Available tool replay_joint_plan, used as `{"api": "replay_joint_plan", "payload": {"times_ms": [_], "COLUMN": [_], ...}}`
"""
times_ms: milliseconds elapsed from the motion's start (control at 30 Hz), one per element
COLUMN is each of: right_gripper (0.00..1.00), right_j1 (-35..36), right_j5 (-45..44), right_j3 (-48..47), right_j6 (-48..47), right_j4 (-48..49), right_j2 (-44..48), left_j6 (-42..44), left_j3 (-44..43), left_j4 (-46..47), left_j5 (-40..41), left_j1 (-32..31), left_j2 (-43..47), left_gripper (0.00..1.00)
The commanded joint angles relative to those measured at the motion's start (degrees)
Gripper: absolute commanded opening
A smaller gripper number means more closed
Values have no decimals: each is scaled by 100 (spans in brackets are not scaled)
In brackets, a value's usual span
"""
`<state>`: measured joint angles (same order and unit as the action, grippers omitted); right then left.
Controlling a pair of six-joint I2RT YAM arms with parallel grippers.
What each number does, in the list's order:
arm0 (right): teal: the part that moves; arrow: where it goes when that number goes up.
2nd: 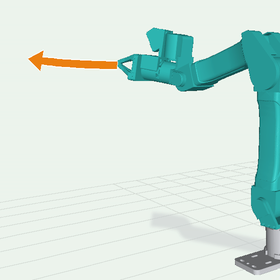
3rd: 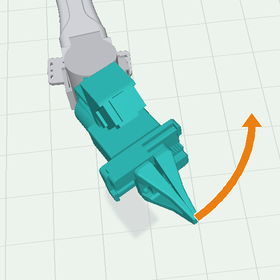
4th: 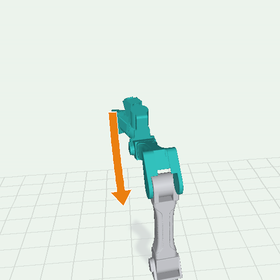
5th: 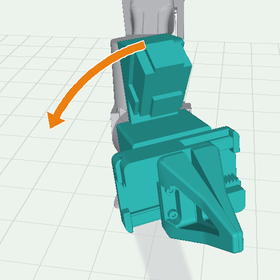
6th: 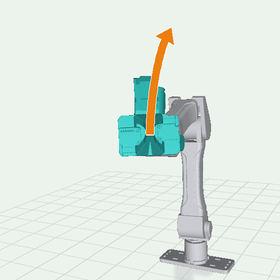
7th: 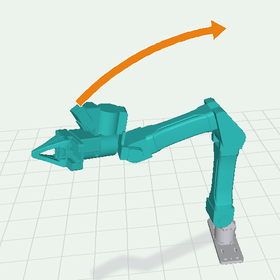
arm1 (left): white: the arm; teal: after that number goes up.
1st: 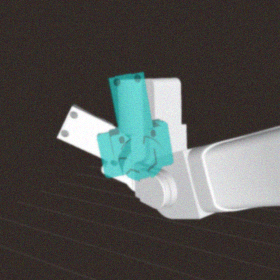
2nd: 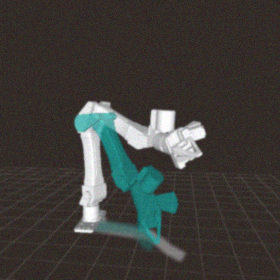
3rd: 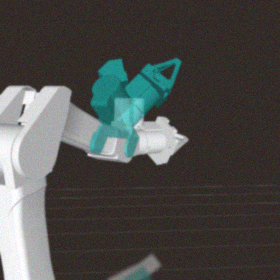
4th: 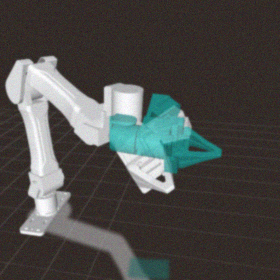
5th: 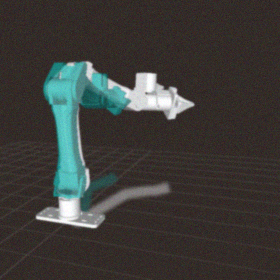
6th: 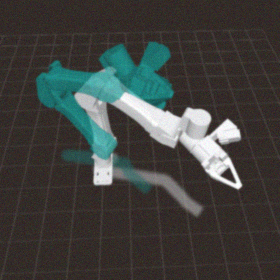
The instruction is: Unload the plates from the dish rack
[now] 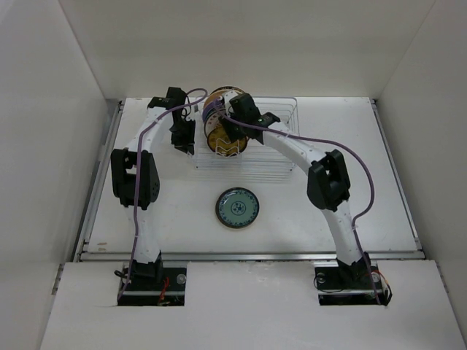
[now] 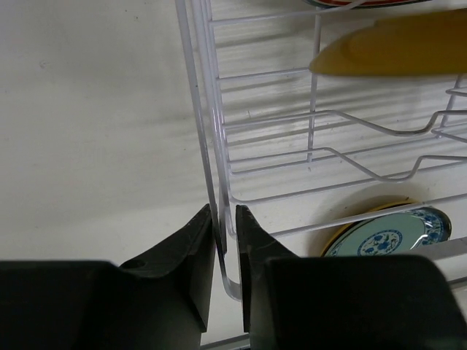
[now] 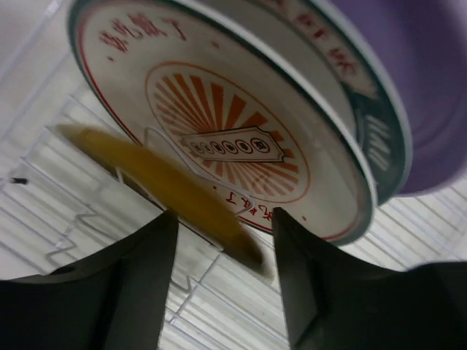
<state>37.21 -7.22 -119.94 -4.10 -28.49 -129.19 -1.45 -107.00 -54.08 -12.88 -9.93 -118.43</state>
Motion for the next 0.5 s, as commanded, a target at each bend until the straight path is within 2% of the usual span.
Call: {"api": "replay_joint_plan", "payload": {"times_ms": [0, 67, 200, 233, 333, 467], "right_gripper": [57, 50, 25, 14, 0, 0], "right_j1": [32, 32, 32, 32, 32, 32], "right_j5": [-96, 177, 11, -68, -358, -534], "right_j3": [-337, -337, 101, 233, 498, 498], "right_j6": [-109, -109, -109, -178, -319, -460], "right_j4": [423, 475, 870, 985, 1179, 1179], "right_j2": [16, -37, 260, 375, 771, 1280], "left_j6": [93, 93, 40, 40, -12, -13], "left_j3": [-242, -242, -242, -242, -242, -190], "left_j4": [-146, -146, -146, -146, -146, -146], "left_j5": [23, 23, -29, -99, -232, -338], "left_j1": [-26, -26, -26, -26, -26, -26], "left_j2": [13, -48, -101, -101, -101, -154], "left_gripper": [15, 15, 15, 13, 7, 4]}}
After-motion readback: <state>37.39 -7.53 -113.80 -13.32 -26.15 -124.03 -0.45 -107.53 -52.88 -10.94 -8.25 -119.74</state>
